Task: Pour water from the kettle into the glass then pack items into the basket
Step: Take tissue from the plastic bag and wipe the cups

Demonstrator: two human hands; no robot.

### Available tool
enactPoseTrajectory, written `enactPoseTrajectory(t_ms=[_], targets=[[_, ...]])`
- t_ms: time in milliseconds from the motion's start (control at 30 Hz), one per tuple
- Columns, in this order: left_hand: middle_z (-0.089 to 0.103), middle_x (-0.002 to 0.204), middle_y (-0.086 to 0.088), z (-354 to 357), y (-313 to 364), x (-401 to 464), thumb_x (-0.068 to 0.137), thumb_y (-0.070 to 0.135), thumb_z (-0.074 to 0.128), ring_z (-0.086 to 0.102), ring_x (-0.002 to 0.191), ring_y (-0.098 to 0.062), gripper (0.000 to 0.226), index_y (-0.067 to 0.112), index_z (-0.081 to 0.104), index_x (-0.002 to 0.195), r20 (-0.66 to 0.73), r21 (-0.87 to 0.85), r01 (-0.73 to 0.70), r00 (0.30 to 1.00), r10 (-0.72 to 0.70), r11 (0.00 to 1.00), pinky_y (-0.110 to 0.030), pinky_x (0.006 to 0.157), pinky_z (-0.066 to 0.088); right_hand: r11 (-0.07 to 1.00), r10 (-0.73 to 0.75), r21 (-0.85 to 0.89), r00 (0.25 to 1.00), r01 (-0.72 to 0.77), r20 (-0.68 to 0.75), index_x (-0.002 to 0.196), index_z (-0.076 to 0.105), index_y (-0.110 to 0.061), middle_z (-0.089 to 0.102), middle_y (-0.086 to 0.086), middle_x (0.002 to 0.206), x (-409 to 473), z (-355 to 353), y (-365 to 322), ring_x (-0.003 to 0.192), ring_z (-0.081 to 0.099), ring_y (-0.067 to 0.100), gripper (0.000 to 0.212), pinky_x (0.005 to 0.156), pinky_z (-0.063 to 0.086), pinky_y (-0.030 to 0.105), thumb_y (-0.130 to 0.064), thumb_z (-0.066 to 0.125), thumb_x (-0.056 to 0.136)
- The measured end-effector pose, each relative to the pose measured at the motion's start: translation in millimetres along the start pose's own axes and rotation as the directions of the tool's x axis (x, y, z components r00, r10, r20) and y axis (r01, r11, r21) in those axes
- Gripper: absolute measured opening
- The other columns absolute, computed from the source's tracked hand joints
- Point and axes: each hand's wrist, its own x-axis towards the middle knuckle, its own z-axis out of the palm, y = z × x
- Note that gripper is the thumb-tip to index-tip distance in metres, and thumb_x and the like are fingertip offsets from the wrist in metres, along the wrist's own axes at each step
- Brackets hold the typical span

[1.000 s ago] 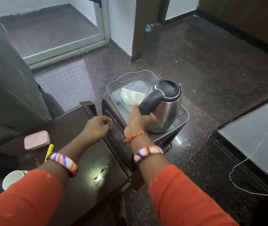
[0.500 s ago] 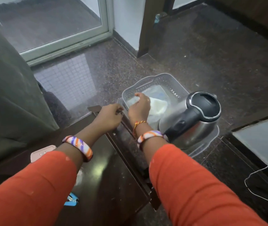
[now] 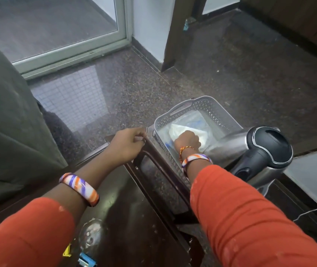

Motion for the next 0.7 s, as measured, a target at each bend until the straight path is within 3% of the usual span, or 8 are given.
enactPoseTrajectory(t_ms=[100,167,267,333,400,500,600,700], targets=[[0.067,0.116,-0.014,-2,0,-3,0.087,0.004,0.05,0.062,0.106,-0.028,0.027,0.007,0.063,0.111,-0.006,-0.073,0.026,1.0,-0.026,0.997,-0.028,0.089,0.045,0.997,0.0,0.079,0.995,-0.008,0.098,0.141,0.022,-0.028,0.004,0.017,0.155,-11,5,-4,0.141,0.003,0.043,0.077,0.107,0.023,0.057,-0.043,0.064,0.078],[0.065,0.118,-0.013,0,0,-6,0.088,0.004,0.05,0.061,0.108,-0.032,0.026,0.005,0.063,0.111,-0.028,-0.126,0.025,0.999,-0.029,0.992,-0.032,0.091,0.046,0.999,0.01,0.046,0.988,-0.017,0.155,0.144,0.011,-0.037,-0.007,0.018,0.156,-9,10,1,0.141,-0.002,0.047,0.084,0.109,0.018,0.058,-0.049,0.063,0.079],[0.065,0.113,-0.015,7,-7,-13,0.088,0.002,0.05,0.06,0.106,-0.037,0.024,0.005,0.063,0.108,-0.052,-0.202,0.023,0.998,-0.034,0.979,-0.037,0.086,0.049,0.983,-0.048,-0.175,0.994,0.064,0.095,0.139,0.028,-0.036,0.026,0.021,0.147,0,13,14,0.131,0.029,0.043,0.065,0.1,0.035,0.048,-0.044,0.061,0.083],[0.066,0.107,-0.012,12,-12,-20,0.087,0.002,0.051,0.063,0.098,-0.03,0.023,0.007,0.064,0.106,-0.063,-0.226,0.01,0.998,-0.025,0.974,-0.032,0.078,0.049,0.961,-0.169,-0.228,0.985,0.156,-0.039,0.127,0.048,-0.022,0.048,0.019,0.133,0,8,19,0.12,0.046,0.039,0.039,0.093,0.043,0.041,-0.025,0.054,0.089],[0.064,0.099,-0.009,14,-14,-28,0.088,0.004,0.052,0.061,0.078,-0.023,0.022,0.009,0.064,0.105,-0.058,-0.254,0.013,0.998,-0.029,0.967,-0.028,0.066,0.048,0.971,-0.217,-0.134,0.964,0.198,-0.151,0.118,0.057,-0.011,0.057,0.019,0.125,-9,-2,17,0.115,0.054,0.039,0.03,0.091,0.046,0.04,-0.009,0.045,0.091],[0.059,0.079,0.0,10,-9,-46,0.089,0.003,0.05,0.052,0.057,-0.006,0.018,0.008,0.065,0.099,-0.05,-0.354,0.045,0.997,-0.067,0.934,-0.028,0.063,0.047,0.964,-0.221,0.088,0.942,0.25,-0.255,0.116,0.058,-0.01,0.059,0.021,0.121,-41,-27,2,0.112,0.055,0.04,0.032,0.088,0.046,0.042,-0.003,0.04,0.09],[0.056,0.09,-0.006,-3,7,-73,0.093,0.008,0.047,0.053,0.075,-0.01,0.014,0.013,0.06,0.09,-0.012,-0.609,0.134,0.984,-0.179,0.781,-0.023,0.058,0.049,0.861,-0.297,0.309,0.893,0.404,-0.338,0.116,0.061,-0.014,0.063,0.022,0.114,-84,-51,-14,0.107,0.056,0.041,0.036,0.084,0.046,0.042,-0.003,0.039,0.088],[0.054,0.108,-0.009,-20,22,-109,0.094,0.023,0.046,0.055,0.099,-0.021,0.012,0.014,0.054,0.097,0.072,-0.82,0.215,0.958,-0.277,0.53,-0.03,0.068,0.05,0.626,-0.457,0.532,0.82,0.571,-0.344,0.101,0.067,-0.011,0.07,0.017,0.096,-140,-69,-18,0.092,0.064,0.034,0.025,0.078,0.052,0.044,-0.005,0.05,0.084]])
